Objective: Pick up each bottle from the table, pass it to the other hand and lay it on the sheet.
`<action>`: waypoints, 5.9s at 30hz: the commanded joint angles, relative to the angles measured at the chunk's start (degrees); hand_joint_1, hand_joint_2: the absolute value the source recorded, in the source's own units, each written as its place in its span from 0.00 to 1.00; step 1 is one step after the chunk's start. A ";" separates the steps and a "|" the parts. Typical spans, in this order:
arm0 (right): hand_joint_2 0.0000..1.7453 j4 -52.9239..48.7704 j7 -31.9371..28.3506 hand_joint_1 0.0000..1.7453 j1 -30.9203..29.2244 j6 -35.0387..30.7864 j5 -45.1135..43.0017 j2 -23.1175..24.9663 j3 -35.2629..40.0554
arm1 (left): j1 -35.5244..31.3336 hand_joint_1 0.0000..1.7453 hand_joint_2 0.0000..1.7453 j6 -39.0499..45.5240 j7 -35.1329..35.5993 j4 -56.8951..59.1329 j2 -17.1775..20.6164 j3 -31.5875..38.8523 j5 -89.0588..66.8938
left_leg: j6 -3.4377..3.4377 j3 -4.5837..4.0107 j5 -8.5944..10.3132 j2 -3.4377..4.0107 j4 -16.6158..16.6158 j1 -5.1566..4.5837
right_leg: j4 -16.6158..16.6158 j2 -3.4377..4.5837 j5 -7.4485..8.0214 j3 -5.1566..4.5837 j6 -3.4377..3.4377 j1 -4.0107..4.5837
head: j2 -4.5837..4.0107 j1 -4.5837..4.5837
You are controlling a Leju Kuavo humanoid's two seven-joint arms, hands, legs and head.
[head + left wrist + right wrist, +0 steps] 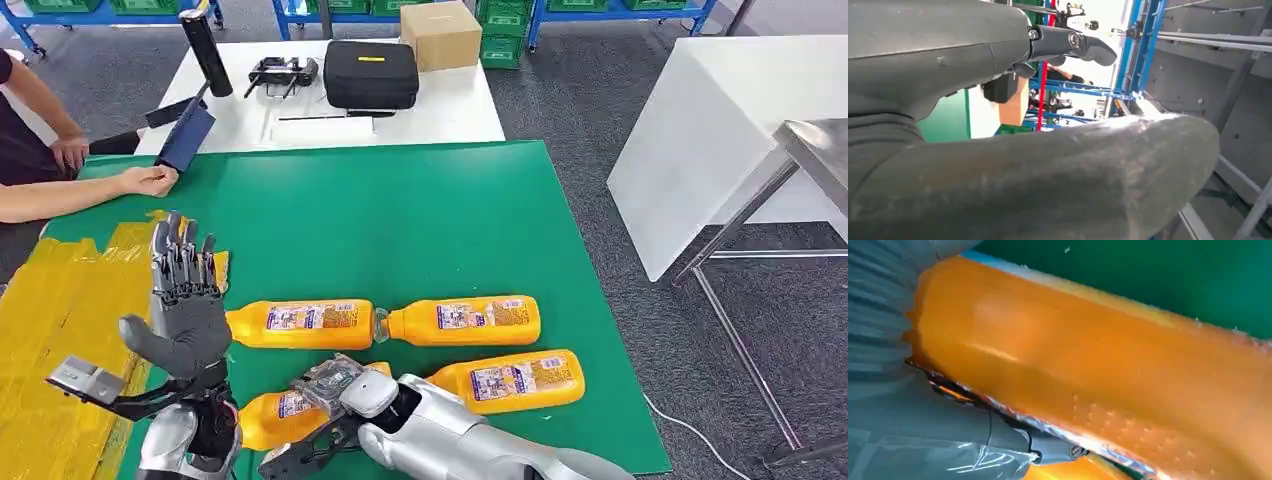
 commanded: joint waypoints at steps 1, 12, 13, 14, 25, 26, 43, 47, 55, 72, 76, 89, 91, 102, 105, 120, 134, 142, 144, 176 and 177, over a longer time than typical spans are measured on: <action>1.00 8.51 0.32 0.00 8.32 1.28 0.54 -4.05 1.33 | -1.71 0.00 0.00 0.04 0.32 3.98 1.09 -1.27 0.16 | -0.11 -0.46 0.22 -0.30 -0.08 0.10 | -0.17 -0.32 0.19 -0.35 -0.04 0.09 | 0.00 -0.02; 1.00 8.60 0.79 0.00 9.52 1.33 0.57 -4.68 -0.32 | -1.84 0.00 0.00 0.13 0.56 4.20 1.28 -1.57 0.41 | -0.10 0.30 -0.34 -0.15 0.09 0.10 | 0.02 -0.14 -0.39 0.34 -0.08 0.07 | 0.00 0.00; 1.00 8.82 1.28 0.00 10.49 0.44 0.24 -5.17 -1.63 | -1.82 0.00 0.00 0.23 0.67 4.15 1.36 -1.62 0.55 | -0.13 -0.06 -0.18 -0.32 0.06 0.14 | -0.05 -0.33 -0.25 0.07 -0.07 0.11 | 0.00 -0.02; 1.00 9.00 1.51 0.00 11.08 0.00 -0.19 -5.49 -2.72 | -1.75 0.00 0.00 0.27 0.74 4.10 1.42 -1.67 0.63 | -0.11 0.21 -0.29 -0.27 0.09 0.14 | -0.03 -0.26 -0.34 0.31 -0.07 0.11 | 0.00 0.02; 1.00 5.24 2.45 1.00 13.37 -5.82 -6.17 -9.44 -16.21 | -0.98 0.00 0.00 3.01 1.51 3.96 1.11 -0.74 0.34 | -0.22 -0.80 -0.05 -0.59 0.19 0.23 | -0.03 -0.64 -0.10 -0.57 0.04 0.19 | 0.00 -0.02; 1.00 4.80 2.44 1.00 13.51 -6.24 -6.67 -9.64 -17.10 | -0.79 0.00 0.00 4.58 1.32 3.76 0.88 -0.40 -0.34 | -0.11 -0.34 -0.19 -0.44 0.11 0.20 | -0.07 -0.44 -0.23 -0.16 0.04 0.17 | 0.00 -0.04; 1.00 -5.05 -8.55 1.00 21.26 -13.60 -23.49 -9.95 -35.98 | 9.65 0.00 0.00 39.15 -4.59 -18.25 -8.37 16.37 -1.16 | 0.10 -0.17 -0.44 -0.24 0.29 0.14 | 0.01 0.04 -0.87 0.22 -0.07 0.21 | 0.00 -0.02; 1.00 -23.24 -15.33 1.00 28.33 -16.28 -30.43 -12.70 -41.12 | 10.80 0.00 0.00 29.99 -2.05 -10.13 -5.41 15.15 13.90 | 0.02 -0.49 -0.37 -0.08 0.16 0.24 | -0.14 0.05 -0.74 -0.12 -0.11 0.30 | 0.00 0.07; 1.00 -43.81 -25.34 1.00 30.61 -13.52 -35.54 -15.15 -39.57 | 11.75 0.00 1.00 -14.37 14.73 4.72 6.45 2.19 21.25 | -0.02 -0.01 -0.52 -0.50 -0.08 0.24 | -0.29 -0.34 -0.57 0.38 0.12 0.29 | 0.00 0.07; 1.00 -39.58 -24.78 1.00 25.03 -10.41 -34.32 -13.56 -34.36 | 10.04 0.00 1.00 -22.33 14.24 5.57 12.84 -8.78 15.64 | -0.08 -1.14 -0.51 -0.09 0.07 0.32 | -0.01 0.02 -0.41 -0.25 0.05 0.35 | 0.00 0.02; 1.00 -39.58 -24.78 1.00 25.03 -10.41 -34.32 -13.56 -34.36 | 10.04 0.00 1.00 -22.33 14.24 5.57 12.84 -8.78 15.64 | -0.04 -1.14 -0.51 -0.08 0.04 0.31 | -0.05 0.05 -0.41 -0.24 0.07 0.33 | 0.00 0.02; 1.00 -22.52 -22.35 1.00 15.38 -4.22 -32.61 -8.73 -23.04 | 4.21 0.00 1.00 -23.58 13.70 10.80 12.57 -10.13 12.72 | -0.08 -1.19 -0.48 -0.01 0.03 0.32 | -0.04 0.10 -0.36 -0.29 0.04 0.35 | 0.00 0.02; 1.00 -19.28 -22.21 1.00 13.89 -3.43 -31.94 -7.15 -19.86 | 3.10 0.00 1.00 -23.90 13.80 12.14 12.26 -9.88 12.78 | -0.07 -1.16 -0.48 -0.01 0.02 0.33 | -0.06 0.11 -0.36 -0.28 0.05 0.36 | 0.00 0.02; 1.00 -16.88 -22.20 1.00 12.23 -2.84 -32.36 -5.82 -16.40 | 1.57 0.00 1.00 -25.08 13.50 13.93 12.52 -10.69 11.60 | -0.13 -1.21 -0.49 -0.23 0.11 0.38 | 0.00 -0.17 -0.48 -0.25 0.05 0.39 | 0.00 0.02; 1.00 -17.13 -22.46 1.00 12.04 -3.23 -33.05 -6.02 -16.24 | 1.29 0.03 1.00 -26.16 12.54 14.76 13.10 -11.35 10.82 | -0.13 -1.28 -0.45 -0.29 0.11 0.38 | 0.00 -0.23 -0.47 -0.31 0.04 0.40 | 0.00 0.02; 1.00 -19.29 -23.26 1.00 12.48 -5.64 -34.22 -7.77 -18.14 | 2.20 1.00 1.00 -27.60 10.02 13.91 12.67 -9.79 11.64 | -0.04 -1.32 -0.45 -0.23 0.06 0.33 | -0.03 -0.11 -0.44 -0.41 0.08 0.34 | 0.00 0.04; 1.00 -35.78 -24.10 1.00 18.45 -10.38 -34.26 -12.14 -26.81 | 6.59 1.00 1.00 -32.53 11.90 3.20 18.30 -2.41 20.91 | -0.05 -1.37 -0.48 -0.13 0.10 0.36 | 0.00 -0.02 -0.43 -0.47 0.07 0.37 | 0.00 0.02; 0.00 -50.51 -24.76 0.00 21.42 -12.38 -34.76 -18.89 -38.46 | -0.63 1.00 1.00 -19.11 16.43 -8.16 27.97 14.69 6.11 | -0.12 -1.70 -0.47 -0.29 0.38 0.52 | 0.21 -0.19 -0.45 -0.70 0.03 0.50 | 0.00 0.11; 0.00 -52.25 -23.80 0.00 22.88 -12.44 -33.93 -20.61 -41.05 | -4.34 1.00 1.00 -10.87 18.16 -9.77 28.78 19.00 -5.25 | -0.20 -1.71 -0.39 -0.46 0.38 0.54 | 0.23 -0.37 -0.48 -0.66 0.02 0.50 | 0.00 -0.04; 1.00 -9.21 -11.94 0.00 -6.80 -8.82 -26.82 -6.63 -29.80 | -37.53 1.00 1.00 21.31 38.27 59.27 22.08 -12.00 -89.15 | -0.26 -1.81 0.31 -0.55 0.04 0.43 | 0.07 -0.42 0.09 -0.86 -0.03 0.42 | 0.00 0.04; 1.00 -7.20 -11.43 0.00 -7.67 -8.75 -26.32 -5.34 -28.98 | -38.79 1.00 1.00 19.77 37.81 62.07 21.03 -12.61 -88.66 | -0.21 -1.85 0.30 -0.49 0.06 0.43 | 0.06 -0.32 0.08 -0.91 0.00 0.42 | 0.00 0.05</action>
